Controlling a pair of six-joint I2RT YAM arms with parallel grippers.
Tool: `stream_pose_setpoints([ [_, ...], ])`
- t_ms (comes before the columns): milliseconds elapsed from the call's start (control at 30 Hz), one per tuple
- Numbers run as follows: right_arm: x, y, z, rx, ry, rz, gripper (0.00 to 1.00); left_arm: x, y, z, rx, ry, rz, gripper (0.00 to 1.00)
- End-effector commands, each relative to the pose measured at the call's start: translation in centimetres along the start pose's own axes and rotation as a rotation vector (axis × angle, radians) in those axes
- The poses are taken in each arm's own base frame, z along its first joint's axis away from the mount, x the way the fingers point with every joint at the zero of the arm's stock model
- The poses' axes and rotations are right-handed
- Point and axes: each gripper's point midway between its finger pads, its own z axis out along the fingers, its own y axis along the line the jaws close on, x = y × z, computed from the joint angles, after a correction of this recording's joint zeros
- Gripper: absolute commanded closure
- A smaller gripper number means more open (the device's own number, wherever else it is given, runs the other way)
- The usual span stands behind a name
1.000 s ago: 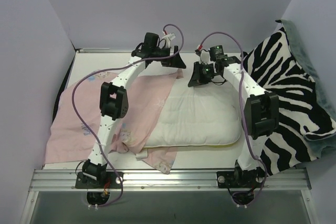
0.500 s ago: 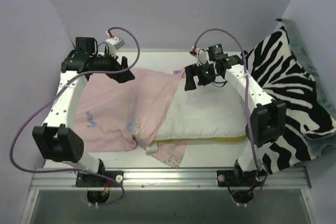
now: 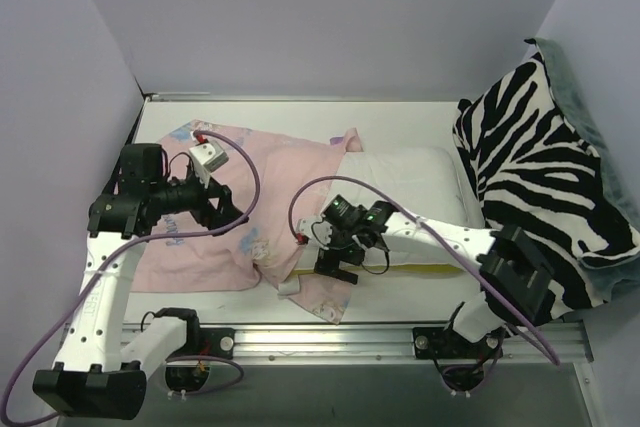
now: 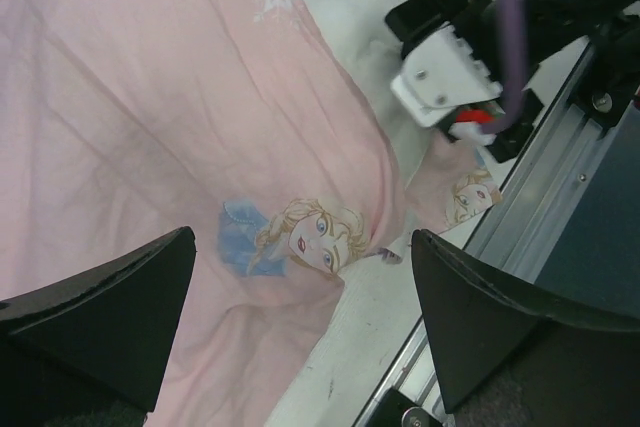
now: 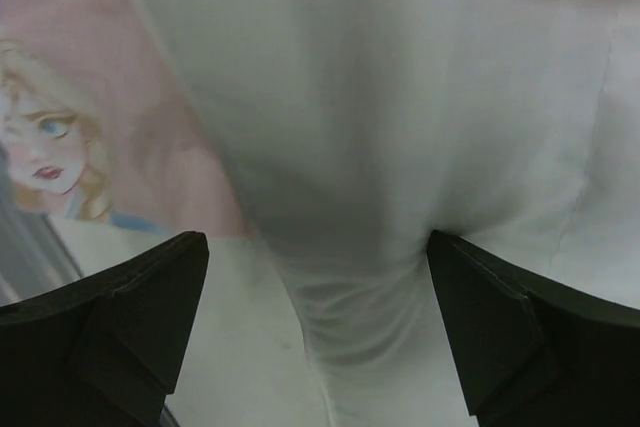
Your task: Put the pillow into the pillowcase
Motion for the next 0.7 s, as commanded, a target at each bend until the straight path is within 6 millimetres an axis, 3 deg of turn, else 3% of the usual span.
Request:
stream_pose_setpoints([
  [0, -1.5, -5.4, 2.4, 0.234, 0.036, -0.002, 0.03, -0.3, -1.9, -1.6, 0.015, -0.030, 0.080, 0.03],
  [33, -2.5, -6.4, 2.5, 0.252, 0.024, 0.018, 0.04, 0.1, -2.2, -1.9, 0.028, -0.011, 0.176, 0.02],
  [67, -2.6, -6.8, 2.9, 0.251, 0.033, 0.035, 0.07, 2.0, -3.3, -2.3, 0.070, 0.060, 0.178, 0.03],
  [133, -2.5, -7.2, 3.5, 0.216, 0.041, 0.076, 0.34, 4.3, -4.1, -2.2, 0.139, 0.153, 0.344, 0.05],
  [167, -3.6, -7.6, 3.0, 0.208, 0.009, 0.116, 0.61, 5.8, -4.7, -2.4, 0.172, 0.205, 0.373, 0.06],
  [200, -4.0, -7.6, 2.7, 0.168, -0.017, 0.151, 0.75, 6.7, -5.3, -2.3, 0.210, 0.237, 0.433, 0.07],
  [233, -3.9, -7.3, 2.3, 0.132, -0.011, 0.179, 0.86, 7.8, -6.1, -2.1, 0.266, 0.282, 0.570, 0.08],
  [300, -4.7, -7.6, 1.0, 0.086, -0.060, 0.261, 1.00, 10.1, -6.8, -0.9, 0.335, 0.347, 0.670, 0.09],
  [333, -5.4, -6.8, 0.7, 0.021, -0.095, 0.281, 1.00, 10.8, -8.2, -0.1, 0.401, 0.361, 0.769, 0.10],
  [400, -5.9, -6.5, -0.3, -0.018, -0.123, 0.307, 1.00, 12.3, -6.8, 2.6, 0.353, 0.397, 0.919, 0.09],
  [433, -6.3, -6.0, -0.6, -0.058, -0.143, 0.313, 1.00, 12.7, -7.7, 4.0, 0.384, 0.393, 1.021, 0.09],
  [467, -6.5, -5.8, -1.0, -0.069, -0.155, 0.310, 1.00, 11.5, -6.4, 6.1, 0.286, 0.364, 1.106, 0.09],
  [533, -6.6, -5.5, -1.3, -0.082, -0.161, 0.308, 1.00, 13.2, -6.2, 8.6, 0.322, 0.412, 1.178, 0.08],
  [567, -6.6, -5.4, -1.5, -0.090, -0.162, 0.308, 1.00, 12.5, -6.2, 10.0, 0.305, 0.382, 1.207, 0.08],
  [600, -6.5, -5.3, -1.4, -0.094, -0.156, 0.310, 1.00, 13.4, -5.6, 11.1, 0.302, 0.419, 1.215, 0.08],
  [667, -6.3, -5.1, -1.4, -0.102, -0.144, 0.304, 1.00, 12.2, -5.0, 13.1, 0.251, 0.369, 1.282, 0.08],
])
